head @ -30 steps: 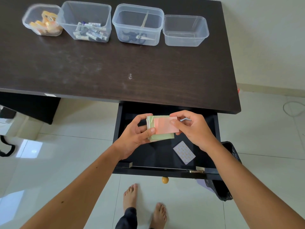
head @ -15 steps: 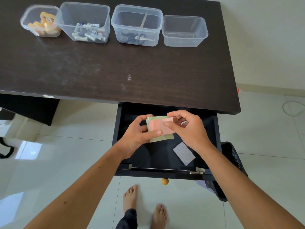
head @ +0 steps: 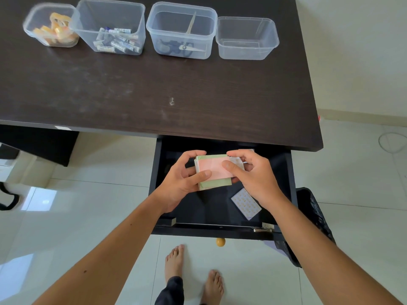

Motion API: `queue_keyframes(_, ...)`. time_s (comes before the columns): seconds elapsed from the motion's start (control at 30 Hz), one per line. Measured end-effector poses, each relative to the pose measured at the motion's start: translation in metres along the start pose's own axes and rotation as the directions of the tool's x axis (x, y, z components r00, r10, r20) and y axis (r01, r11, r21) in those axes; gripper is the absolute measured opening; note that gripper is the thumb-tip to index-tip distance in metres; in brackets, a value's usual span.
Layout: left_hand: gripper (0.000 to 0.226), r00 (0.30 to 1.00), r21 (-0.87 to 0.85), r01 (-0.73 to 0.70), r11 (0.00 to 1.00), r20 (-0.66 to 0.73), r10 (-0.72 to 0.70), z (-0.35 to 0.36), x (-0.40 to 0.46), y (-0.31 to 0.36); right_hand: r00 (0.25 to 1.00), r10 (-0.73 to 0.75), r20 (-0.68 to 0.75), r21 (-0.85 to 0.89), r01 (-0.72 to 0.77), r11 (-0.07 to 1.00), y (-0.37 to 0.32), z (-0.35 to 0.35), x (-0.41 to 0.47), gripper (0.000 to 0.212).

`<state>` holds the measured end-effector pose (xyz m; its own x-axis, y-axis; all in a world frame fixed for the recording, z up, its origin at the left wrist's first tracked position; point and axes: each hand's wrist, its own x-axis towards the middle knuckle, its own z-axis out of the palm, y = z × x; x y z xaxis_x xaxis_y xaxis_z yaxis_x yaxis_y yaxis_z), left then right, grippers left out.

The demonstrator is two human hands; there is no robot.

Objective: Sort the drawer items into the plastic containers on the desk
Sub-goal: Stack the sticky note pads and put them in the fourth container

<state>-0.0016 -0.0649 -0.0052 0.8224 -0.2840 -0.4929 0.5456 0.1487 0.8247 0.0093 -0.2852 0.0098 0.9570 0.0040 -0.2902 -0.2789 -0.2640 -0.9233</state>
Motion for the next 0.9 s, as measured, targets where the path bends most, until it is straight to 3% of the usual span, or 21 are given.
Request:
queue_keyframes(0.2, 0.060, 1.000, 0.042, 0.003, 0.999, -0.016, -0.002, 0.000, 0.001, -0.005, 0.998, 0.062, 0.033, 0.056, -0.064, 0.996, 0.007, -0.005, -0.001, 0.024)
queue_keyframes(0.3, 0.059, 1.000, 0.047, 0.012, 0.999, -0.023, -0.010, -0.004, 0.001, -0.007, 0.992, 0.110, -0.063, 0.037, -0.108, 0.993, 0.017, -0.015, 0.003, 0.021)
queue_keyframes(0.43, 0.059, 0.999, 0.046, 0.024, 0.999, -0.039, -0.022, -0.009, 0.002, -0.010, 0.950, 0.075, -0.304, -0.301, -0.171, 0.938, 0.048, -0.026, 0.018, 0.021)
queue_keyframes(0.6, 0.058, 0.999, 0.050, 0.021, 0.998, -0.039, -0.019, -0.012, 0.002, -0.010, 0.940, 0.071, -0.333, -0.512, -0.244, 0.823, 0.068, -0.014, 0.036, 0.048)
queue_keyframes(0.67, 0.059, 0.999, 0.055, 0.022, 0.998, -0.040, -0.020, -0.014, 0.002, -0.010, 0.930, 0.080, -0.359, -0.523, -0.271, 0.808, 0.070, -0.012, 0.039, 0.054)
queue_keyframes(0.8, 0.058, 0.999, 0.069, 0.018, 0.997, -0.044, -0.015, -0.017, 0.002, -0.008, 0.925, 0.107, -0.364, -0.444, -0.274, 0.853, 0.070, -0.012, 0.038, 0.042)
queue_keyframes(0.9, 0.059, 0.999, 0.063, 0.015, 0.998, -0.046, -0.012, -0.018, 0.000, -0.007, 0.945, 0.070, -0.318, -0.384, -0.196, 0.902, 0.063, -0.013, 0.028, 0.032)
